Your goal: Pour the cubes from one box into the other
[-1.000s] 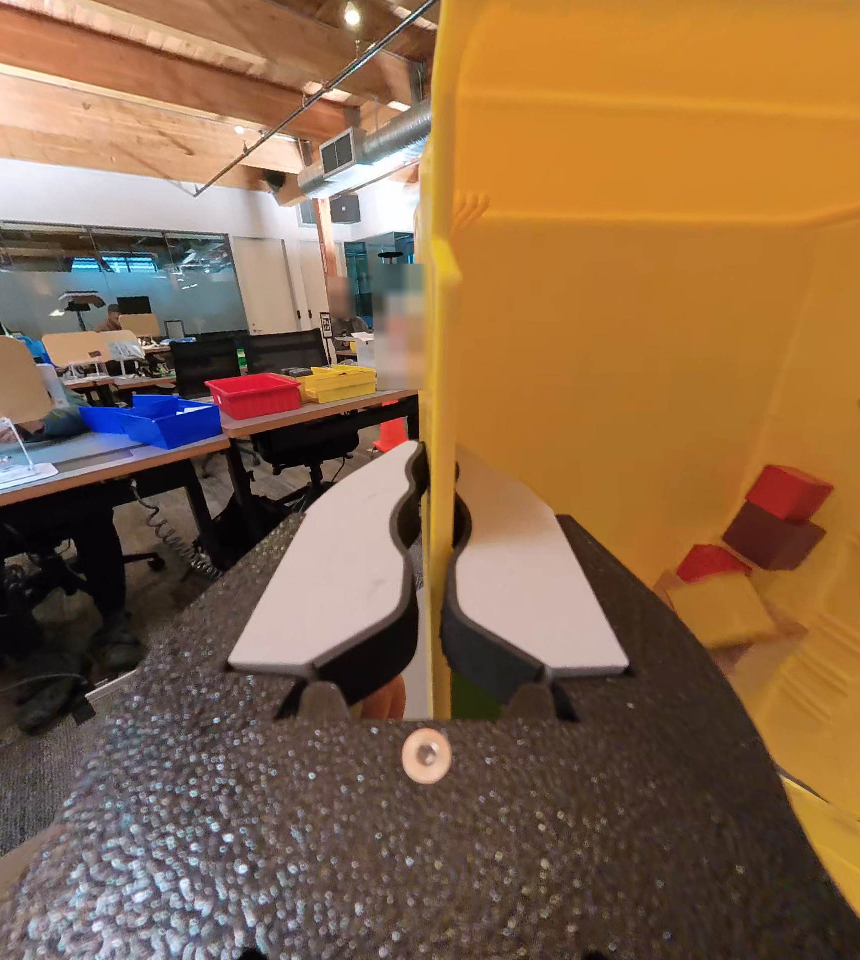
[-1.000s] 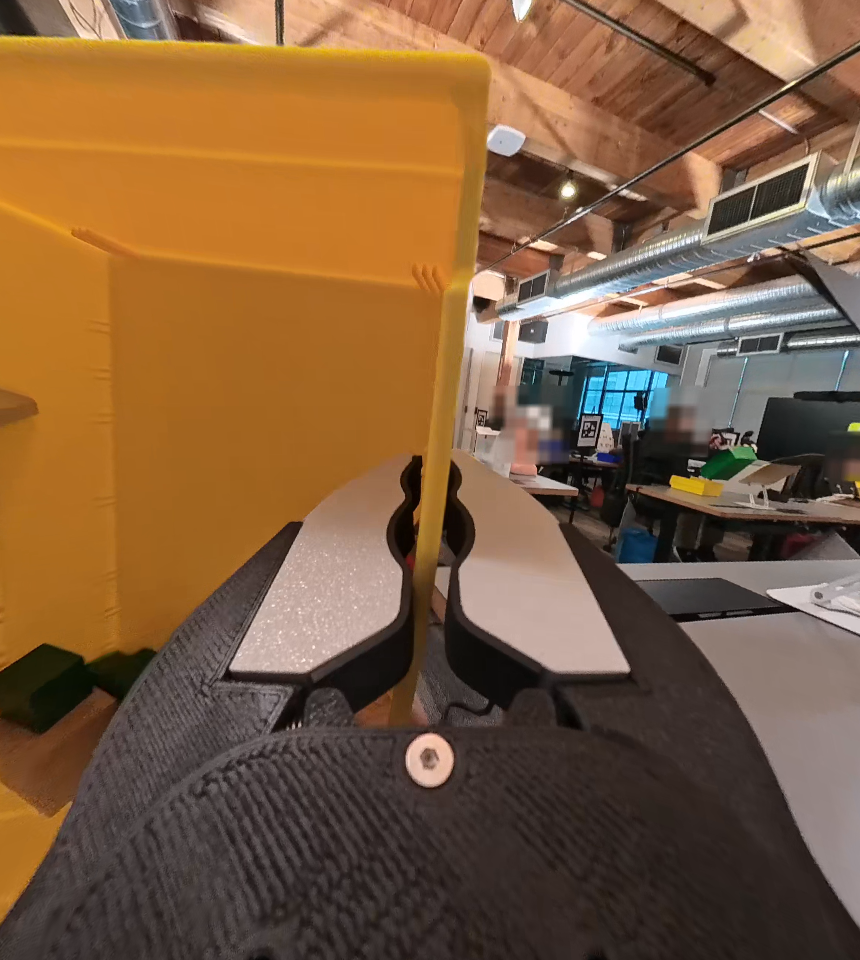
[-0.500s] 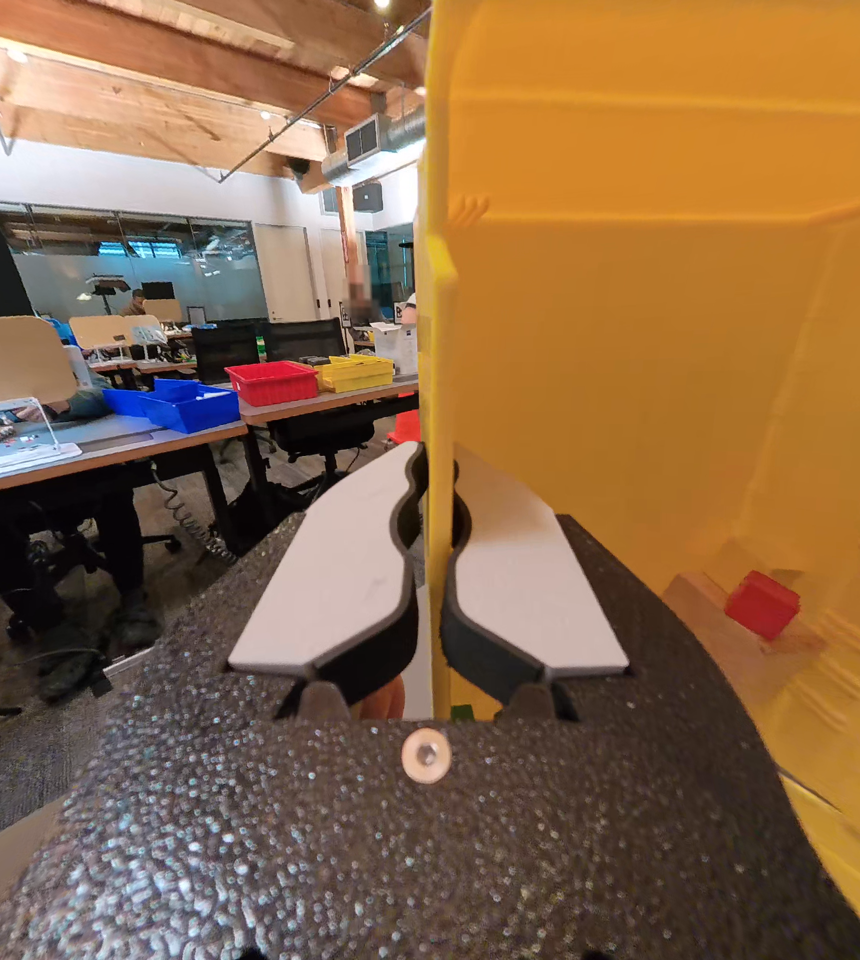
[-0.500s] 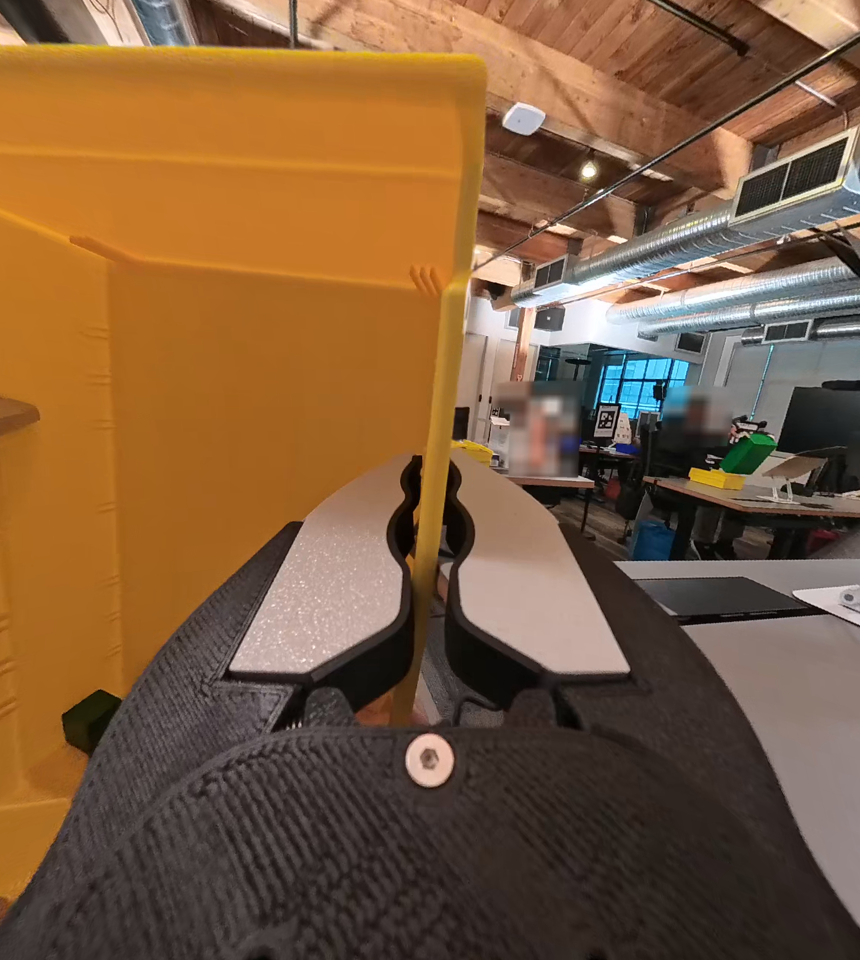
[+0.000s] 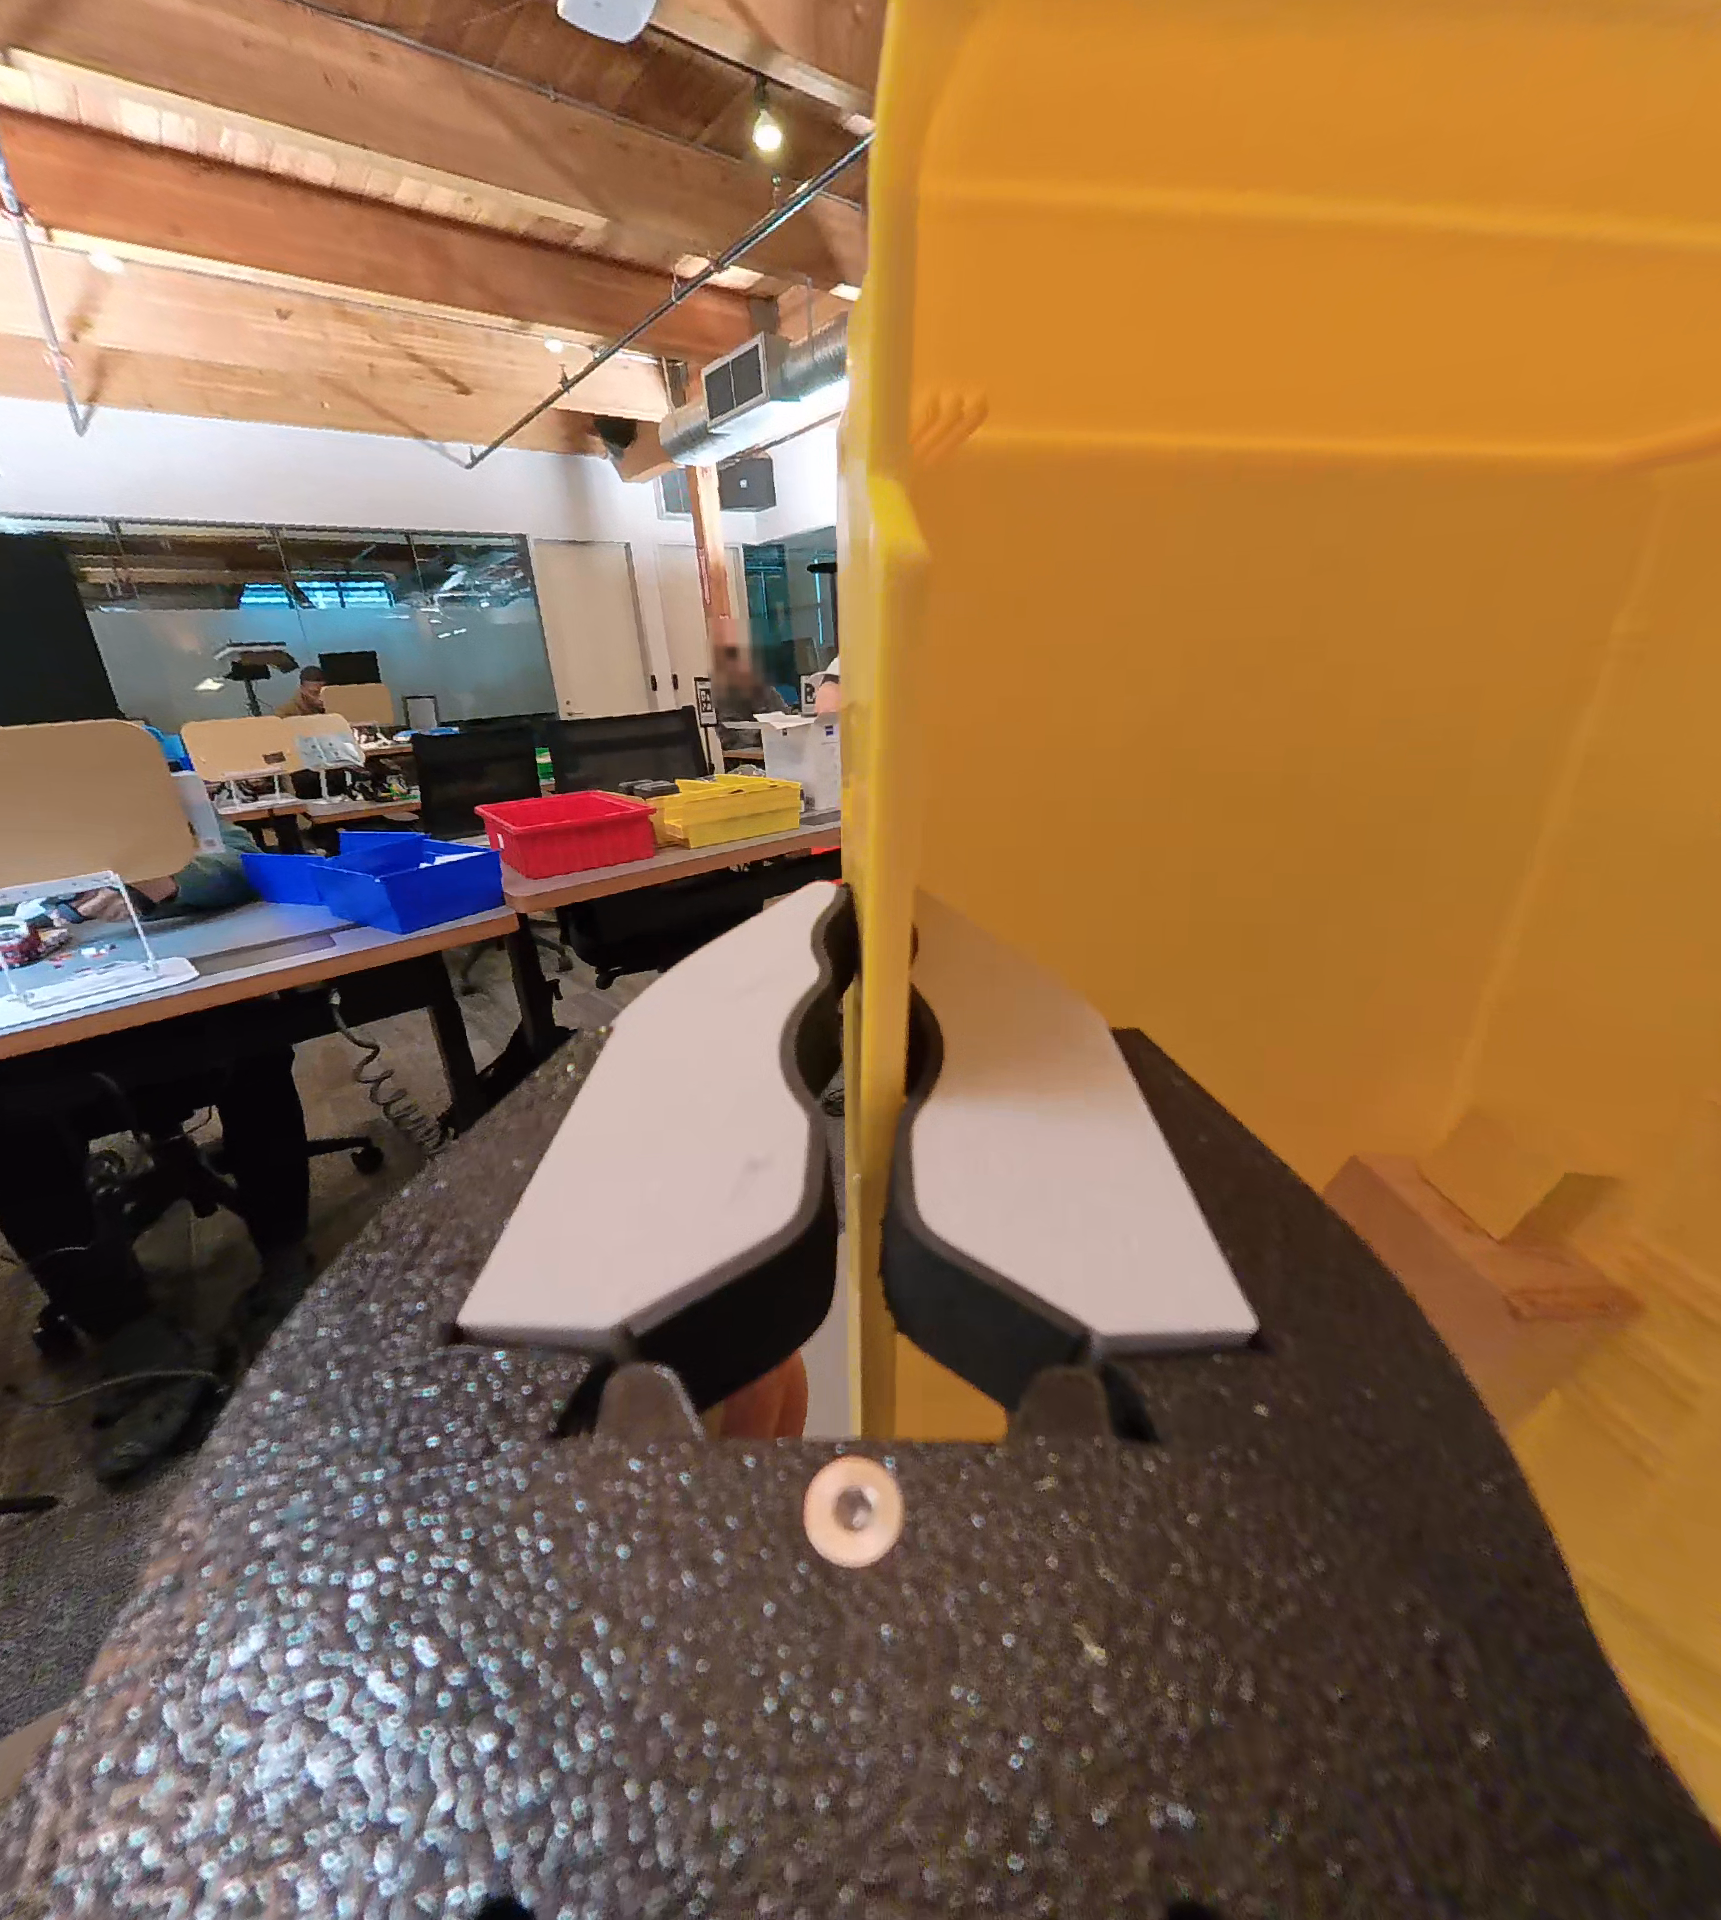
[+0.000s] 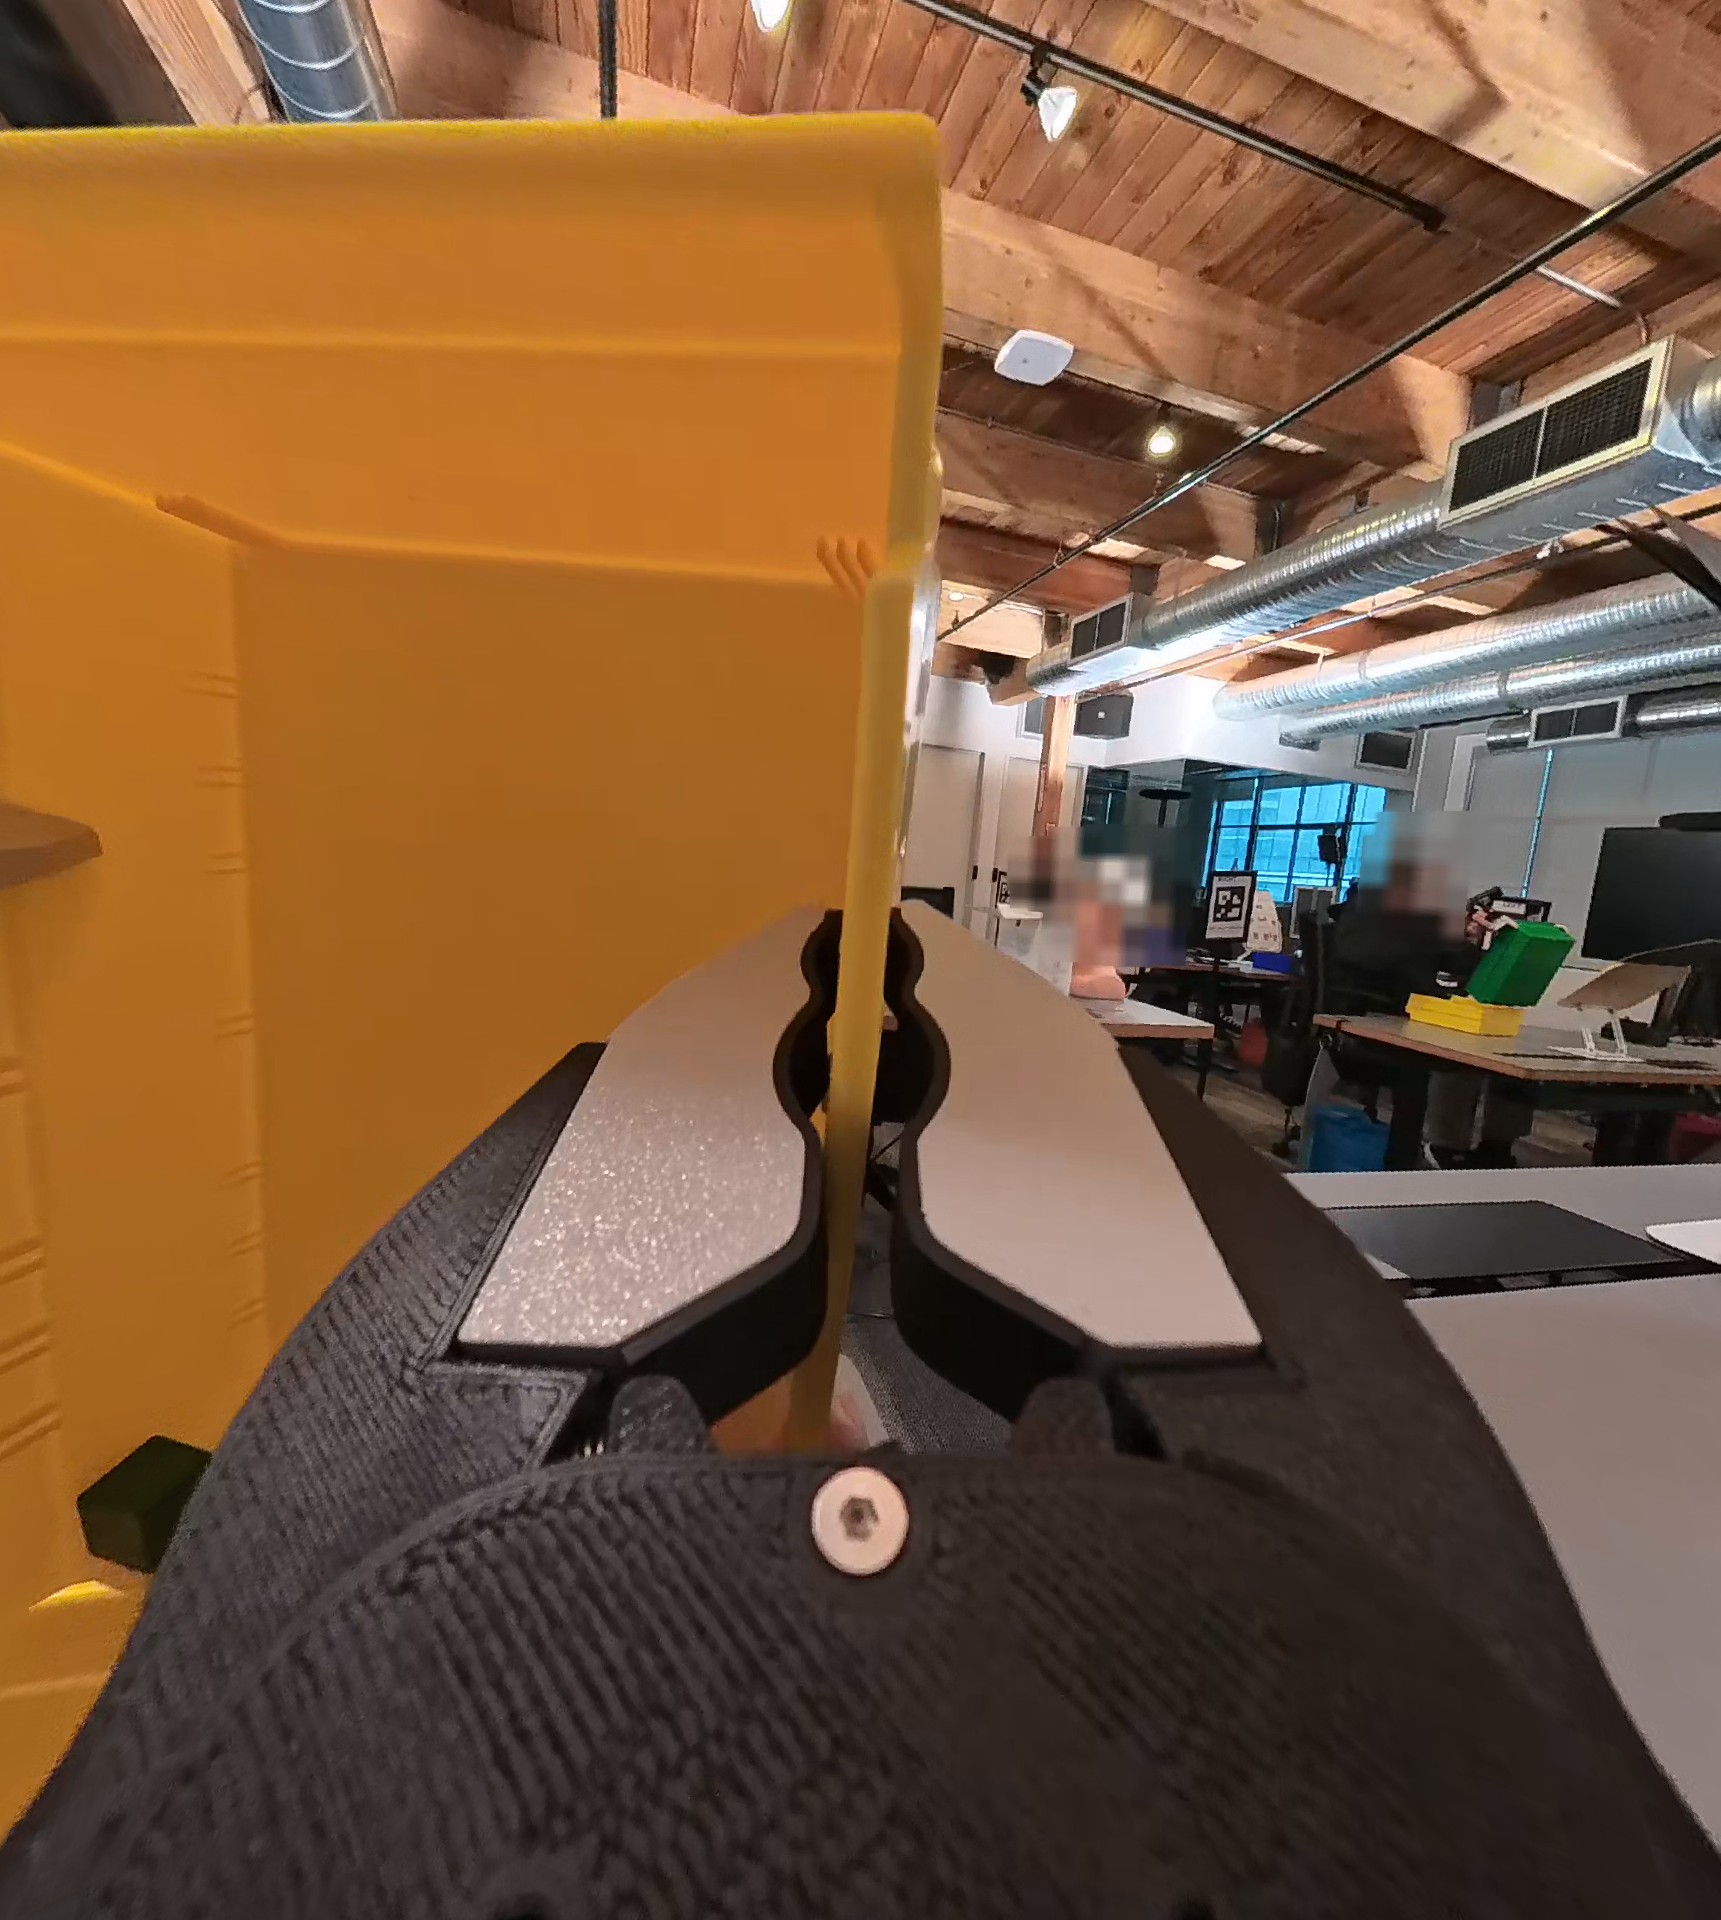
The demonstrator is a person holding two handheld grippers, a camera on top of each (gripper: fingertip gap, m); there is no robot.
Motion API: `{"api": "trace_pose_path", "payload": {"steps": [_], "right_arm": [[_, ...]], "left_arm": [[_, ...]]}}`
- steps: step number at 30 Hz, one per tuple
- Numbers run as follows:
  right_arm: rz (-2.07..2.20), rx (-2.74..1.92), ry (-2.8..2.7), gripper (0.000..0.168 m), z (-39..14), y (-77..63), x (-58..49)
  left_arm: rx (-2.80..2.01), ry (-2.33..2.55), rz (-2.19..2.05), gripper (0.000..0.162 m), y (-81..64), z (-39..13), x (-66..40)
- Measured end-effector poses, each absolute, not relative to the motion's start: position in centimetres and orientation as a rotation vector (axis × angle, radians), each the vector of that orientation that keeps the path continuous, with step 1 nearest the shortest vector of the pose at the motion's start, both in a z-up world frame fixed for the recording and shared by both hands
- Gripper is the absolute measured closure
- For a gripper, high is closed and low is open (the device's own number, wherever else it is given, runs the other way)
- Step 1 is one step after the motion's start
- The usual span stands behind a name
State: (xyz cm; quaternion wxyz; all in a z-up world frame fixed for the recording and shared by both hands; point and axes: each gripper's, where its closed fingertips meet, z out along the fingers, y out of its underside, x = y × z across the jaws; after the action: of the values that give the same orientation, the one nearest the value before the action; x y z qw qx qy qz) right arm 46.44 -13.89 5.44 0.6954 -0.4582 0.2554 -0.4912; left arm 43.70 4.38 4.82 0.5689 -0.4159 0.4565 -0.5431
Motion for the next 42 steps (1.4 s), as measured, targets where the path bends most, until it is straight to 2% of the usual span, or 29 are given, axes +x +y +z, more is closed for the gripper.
{"api": "trace_pose_path", "payload": {"steps": [31,42], "right_arm": [[-1.083,-0.937,0.487,0.159,7.9,-14.0,44.0],[-1.122,-1.160,0.542,0.159,10.8,-12.2,39.3]], "left_arm": [[-0.916,1.010,-1.297,0.159,4.3,7.1,41.6],[-1.030,1.161,-1.127,0.158,6.0,9.1,36.2]]}}
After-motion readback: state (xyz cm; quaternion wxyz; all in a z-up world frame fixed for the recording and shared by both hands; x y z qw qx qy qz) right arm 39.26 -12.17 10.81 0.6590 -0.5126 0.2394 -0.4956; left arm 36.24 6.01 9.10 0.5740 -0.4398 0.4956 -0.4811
